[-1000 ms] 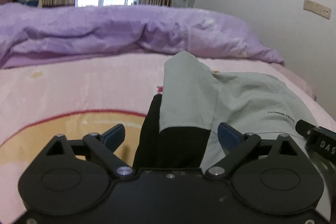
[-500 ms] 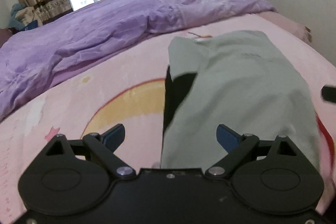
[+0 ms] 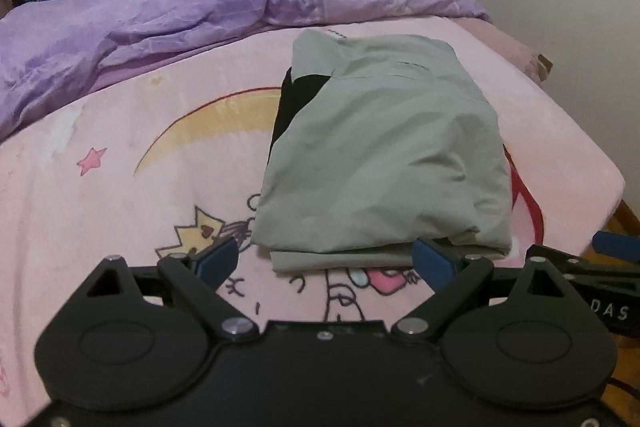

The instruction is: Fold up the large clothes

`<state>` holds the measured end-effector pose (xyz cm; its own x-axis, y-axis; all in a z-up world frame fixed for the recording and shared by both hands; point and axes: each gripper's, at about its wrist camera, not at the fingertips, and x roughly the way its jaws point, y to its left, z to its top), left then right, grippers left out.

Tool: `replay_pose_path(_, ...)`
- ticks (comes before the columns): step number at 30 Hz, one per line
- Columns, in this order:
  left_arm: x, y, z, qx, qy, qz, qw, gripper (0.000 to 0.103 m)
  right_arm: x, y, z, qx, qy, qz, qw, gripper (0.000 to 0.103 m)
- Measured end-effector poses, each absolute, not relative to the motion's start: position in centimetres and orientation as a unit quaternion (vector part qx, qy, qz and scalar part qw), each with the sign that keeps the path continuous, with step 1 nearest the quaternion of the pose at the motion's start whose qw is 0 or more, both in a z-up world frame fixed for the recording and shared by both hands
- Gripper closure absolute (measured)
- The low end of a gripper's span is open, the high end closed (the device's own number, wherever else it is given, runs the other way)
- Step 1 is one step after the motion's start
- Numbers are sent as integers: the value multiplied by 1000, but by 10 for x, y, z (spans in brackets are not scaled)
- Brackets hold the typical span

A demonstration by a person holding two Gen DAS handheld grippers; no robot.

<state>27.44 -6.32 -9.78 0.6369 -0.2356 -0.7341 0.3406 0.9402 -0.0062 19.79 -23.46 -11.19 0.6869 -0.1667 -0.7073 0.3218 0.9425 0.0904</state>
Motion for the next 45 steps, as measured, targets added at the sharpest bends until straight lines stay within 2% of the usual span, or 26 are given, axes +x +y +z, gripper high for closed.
replay_pose_path(45, 263, -65, -99, 69, 392, -171, 901, 7, 181, -229, -101, 98, 361, -153, 915, 3)
